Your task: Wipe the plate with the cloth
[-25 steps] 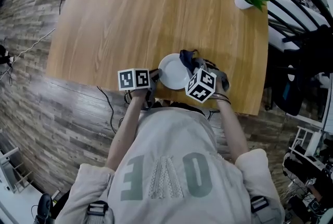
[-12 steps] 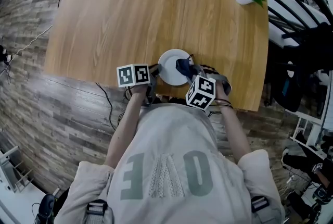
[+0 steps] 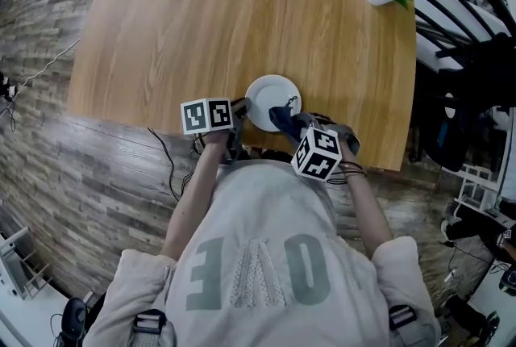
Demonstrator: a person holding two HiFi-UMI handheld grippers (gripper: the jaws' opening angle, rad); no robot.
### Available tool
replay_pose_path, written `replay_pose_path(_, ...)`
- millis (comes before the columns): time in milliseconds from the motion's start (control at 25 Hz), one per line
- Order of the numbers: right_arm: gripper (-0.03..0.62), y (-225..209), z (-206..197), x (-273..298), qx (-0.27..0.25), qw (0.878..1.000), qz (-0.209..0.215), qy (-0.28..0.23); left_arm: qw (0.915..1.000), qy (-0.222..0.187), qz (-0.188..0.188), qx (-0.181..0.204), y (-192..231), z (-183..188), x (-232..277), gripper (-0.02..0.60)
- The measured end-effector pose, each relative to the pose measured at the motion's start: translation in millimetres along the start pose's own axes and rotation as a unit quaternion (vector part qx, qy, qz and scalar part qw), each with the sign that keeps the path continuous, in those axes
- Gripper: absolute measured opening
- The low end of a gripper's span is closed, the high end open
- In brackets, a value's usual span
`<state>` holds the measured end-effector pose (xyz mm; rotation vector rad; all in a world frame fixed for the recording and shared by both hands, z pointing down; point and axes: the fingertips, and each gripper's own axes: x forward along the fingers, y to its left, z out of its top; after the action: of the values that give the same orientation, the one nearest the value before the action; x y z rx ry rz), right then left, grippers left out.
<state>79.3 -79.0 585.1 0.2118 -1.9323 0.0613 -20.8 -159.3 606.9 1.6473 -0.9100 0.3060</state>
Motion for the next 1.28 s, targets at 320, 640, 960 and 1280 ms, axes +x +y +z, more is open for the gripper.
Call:
replay_pose_path(320,0.057,-101,15,2,0.006,0.994,-0.107,0.016,1.0,0.0,0.003,0.0,0,-1,1,0.04)
replay_pose_path(640,0.057,-103,10,22,-0.028,0.992,-0.108,0.059,1.0,-0.003,0.006,0.006,-1,-1,1,0.04)
replay_pose_path(960,0.057,-71,9,29,-0.066,0.992,-0.081,0.074,0.9999,-0.005,0.008,0.006,-1,1,1,0.04)
replay_pose_path(1280,0.057,-19,6,24,-0.098,0.992,-0.021,0.077,1.0,-0.003,0.008,0.006,-1,-1,2,0.04)
